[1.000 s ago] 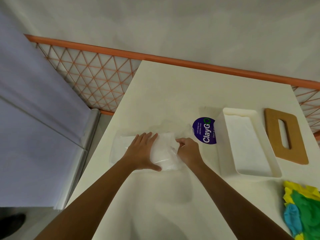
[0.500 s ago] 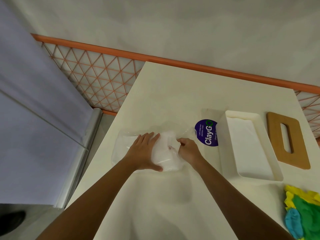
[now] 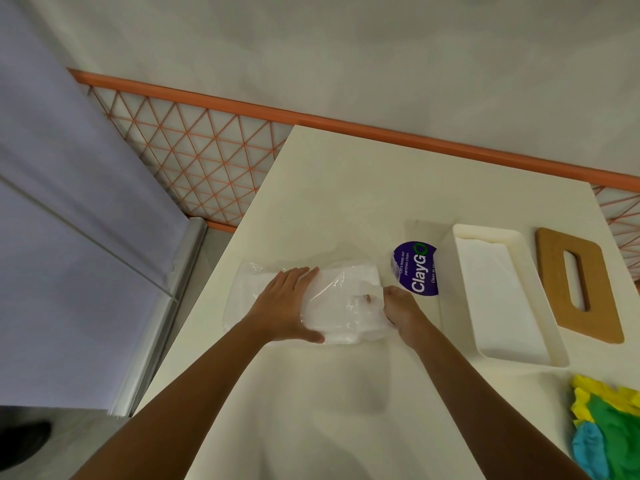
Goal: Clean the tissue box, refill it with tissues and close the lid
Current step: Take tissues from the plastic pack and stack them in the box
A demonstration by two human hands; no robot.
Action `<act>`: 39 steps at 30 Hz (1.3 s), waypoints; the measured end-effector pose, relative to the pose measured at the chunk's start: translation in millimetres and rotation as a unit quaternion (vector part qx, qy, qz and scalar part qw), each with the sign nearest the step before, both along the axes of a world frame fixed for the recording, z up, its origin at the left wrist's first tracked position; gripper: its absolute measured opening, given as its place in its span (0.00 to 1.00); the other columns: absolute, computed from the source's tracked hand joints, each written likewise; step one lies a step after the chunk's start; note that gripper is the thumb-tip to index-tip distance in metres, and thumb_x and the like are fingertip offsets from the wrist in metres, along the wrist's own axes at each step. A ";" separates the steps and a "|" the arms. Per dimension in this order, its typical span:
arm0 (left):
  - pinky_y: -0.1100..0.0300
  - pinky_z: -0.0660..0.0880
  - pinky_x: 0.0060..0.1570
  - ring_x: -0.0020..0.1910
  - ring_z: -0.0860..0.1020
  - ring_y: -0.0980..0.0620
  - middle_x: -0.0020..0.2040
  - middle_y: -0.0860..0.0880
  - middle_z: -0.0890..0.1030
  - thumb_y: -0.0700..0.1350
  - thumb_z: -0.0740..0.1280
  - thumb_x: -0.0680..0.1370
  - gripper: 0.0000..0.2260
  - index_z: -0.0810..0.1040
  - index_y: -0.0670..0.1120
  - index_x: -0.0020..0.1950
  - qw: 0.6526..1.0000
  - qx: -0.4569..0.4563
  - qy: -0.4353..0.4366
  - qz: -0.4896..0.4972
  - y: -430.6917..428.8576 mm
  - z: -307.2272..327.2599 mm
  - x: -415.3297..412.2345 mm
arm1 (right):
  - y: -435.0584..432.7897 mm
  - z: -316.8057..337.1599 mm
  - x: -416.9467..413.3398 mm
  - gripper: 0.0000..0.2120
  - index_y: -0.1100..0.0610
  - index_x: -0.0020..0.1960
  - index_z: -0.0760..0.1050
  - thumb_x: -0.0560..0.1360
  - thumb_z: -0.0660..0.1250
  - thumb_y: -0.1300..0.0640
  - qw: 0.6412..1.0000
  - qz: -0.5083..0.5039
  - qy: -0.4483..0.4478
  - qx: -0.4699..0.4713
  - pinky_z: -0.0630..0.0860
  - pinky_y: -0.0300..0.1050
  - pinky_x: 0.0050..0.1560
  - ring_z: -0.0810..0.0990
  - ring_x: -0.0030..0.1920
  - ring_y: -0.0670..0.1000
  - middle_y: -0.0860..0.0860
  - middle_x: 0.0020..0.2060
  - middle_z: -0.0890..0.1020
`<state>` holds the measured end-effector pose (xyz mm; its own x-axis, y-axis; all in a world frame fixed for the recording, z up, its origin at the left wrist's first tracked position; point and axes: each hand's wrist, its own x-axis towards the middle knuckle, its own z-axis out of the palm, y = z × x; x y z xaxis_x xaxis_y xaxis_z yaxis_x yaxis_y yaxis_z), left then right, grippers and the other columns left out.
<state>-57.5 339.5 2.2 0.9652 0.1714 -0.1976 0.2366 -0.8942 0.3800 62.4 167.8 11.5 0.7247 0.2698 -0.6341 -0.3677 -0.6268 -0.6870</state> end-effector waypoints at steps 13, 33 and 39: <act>0.59 0.48 0.73 0.74 0.54 0.51 0.75 0.51 0.55 0.63 0.74 0.63 0.52 0.48 0.49 0.76 1.000 -0.006 0.006 0.005 1.2 2.8 -0.7 | -7.0 7.8 8.6 0.05 0.57 0.46 0.79 0.72 0.66 0.59 0.956 -0.123 0.190 0.189 0.78 0.46 0.46 0.82 0.39 0.51 0.51 0.38 0.83; 0.53 0.58 0.73 0.74 0.55 0.49 0.76 0.50 0.53 0.64 0.76 0.59 0.56 0.45 0.51 0.76 0.997 -0.017 0.075 0.000 0.9 17.7 -1.0 | -57.6 52.3 9.7 0.08 0.57 0.53 0.77 0.74 0.67 0.62 0.987 -0.050 -0.067 0.134 0.74 0.49 0.55 0.79 0.50 0.56 0.56 0.50 0.81; 0.50 0.43 0.74 0.77 0.41 0.48 0.77 0.52 0.40 0.80 0.58 0.46 0.65 0.44 0.53 0.77 0.994 -0.020 0.103 0.000 -9.3 40.3 2.8 | -90.4 76.7 16.4 0.12 0.58 0.57 0.77 0.74 0.67 0.59 0.980 -0.071 -0.137 0.128 0.73 0.44 0.50 0.78 0.49 0.53 0.54 0.51 0.81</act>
